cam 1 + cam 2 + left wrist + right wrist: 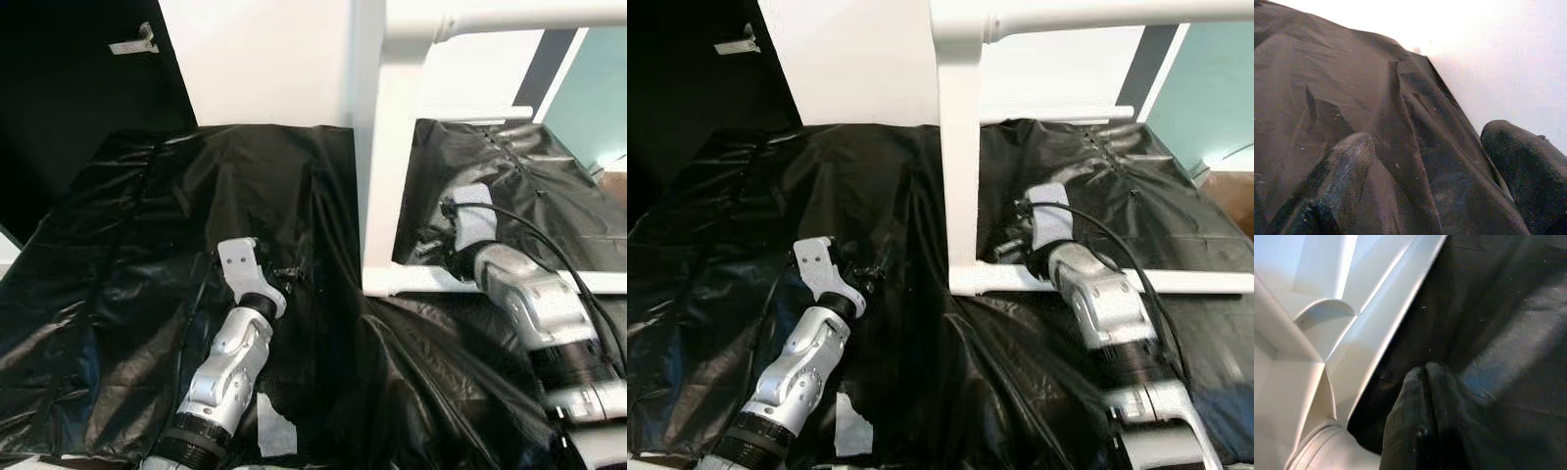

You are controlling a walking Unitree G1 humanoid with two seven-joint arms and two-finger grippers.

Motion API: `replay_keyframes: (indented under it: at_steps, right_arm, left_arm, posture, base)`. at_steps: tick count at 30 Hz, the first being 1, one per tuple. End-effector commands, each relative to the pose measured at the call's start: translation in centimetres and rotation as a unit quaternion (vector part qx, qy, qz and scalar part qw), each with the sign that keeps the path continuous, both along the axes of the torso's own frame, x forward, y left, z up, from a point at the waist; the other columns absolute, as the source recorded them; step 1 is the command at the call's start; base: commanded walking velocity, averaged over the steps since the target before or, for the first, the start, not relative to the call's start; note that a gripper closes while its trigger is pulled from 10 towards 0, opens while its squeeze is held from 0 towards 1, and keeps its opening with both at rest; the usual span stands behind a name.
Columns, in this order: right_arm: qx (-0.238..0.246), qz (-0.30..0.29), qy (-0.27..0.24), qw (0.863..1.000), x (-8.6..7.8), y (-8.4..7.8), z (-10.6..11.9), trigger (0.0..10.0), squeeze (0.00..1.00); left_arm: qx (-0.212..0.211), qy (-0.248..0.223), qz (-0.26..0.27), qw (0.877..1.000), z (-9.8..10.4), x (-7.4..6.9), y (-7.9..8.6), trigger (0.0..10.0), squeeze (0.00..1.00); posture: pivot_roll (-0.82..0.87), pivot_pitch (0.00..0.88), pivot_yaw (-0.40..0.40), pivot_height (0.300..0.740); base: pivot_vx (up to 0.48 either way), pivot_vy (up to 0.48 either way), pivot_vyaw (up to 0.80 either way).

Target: Building children table

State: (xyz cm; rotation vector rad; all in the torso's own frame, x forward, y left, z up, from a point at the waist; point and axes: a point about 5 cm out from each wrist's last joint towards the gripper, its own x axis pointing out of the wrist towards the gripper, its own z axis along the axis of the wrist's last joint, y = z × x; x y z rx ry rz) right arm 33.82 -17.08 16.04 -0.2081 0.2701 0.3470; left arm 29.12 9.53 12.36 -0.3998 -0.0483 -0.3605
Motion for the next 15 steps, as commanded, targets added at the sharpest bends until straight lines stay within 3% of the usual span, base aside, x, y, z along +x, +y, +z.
replay_keyframes:
  at_steps: [1,6,8,10,15]
  right_arm:
    - [-0.016,0.014,-0.005,1.000,0.6,-0.4,-0.5,10.0,0.00]
    - [-0.015,0.082,0.002,0.997,2.3,-0.3,-1.2,10.0,0.00]
    - [-0.001,0.143,0.009,0.990,2.6,0.5,-1.3,10.0,0.00]
    - [0.022,0.187,0.019,0.982,2.4,1.2,-1.7,10.0,0.00]
    - [0.056,0.235,0.054,0.969,1.3,1.9,-3.2,10.0,0.00]
  left_arm:
    - [0.001,-0.055,-0.131,0.990,0.2,-0.9,-1.2,10.0,0.00]
    - [0.005,-0.060,-0.117,0.991,0.4,-0.9,-0.8,10.0,0.00]
    - [0.005,-0.058,-0.112,0.992,0.3,-1.3,-0.6,10.0,0.00]
    - [0.004,-0.057,-0.110,0.992,0.1,-1.4,-0.7,10.0,0.00]
    - [0.004,-0.056,-0.116,0.992,0.1,-1.3,-0.9,10.0,0.00]
  posture:
    - [-0.02,0.001,-0.006,0.740]
    - [0.02,0.000,-0.018,0.740]
    - [0.03,0.009,-0.026,0.740]
    - [0.03,0.012,-0.028,0.740]
    - [0.01,0.013,-0.019,0.740]
  base:
    - [0.000,0.000,0.00]
    - [0.000,0.000,0.00]
    - [0.000,0.000,0.00]
    - [0.000,0.000,0.00]
    - [0.000,0.000,0.00]
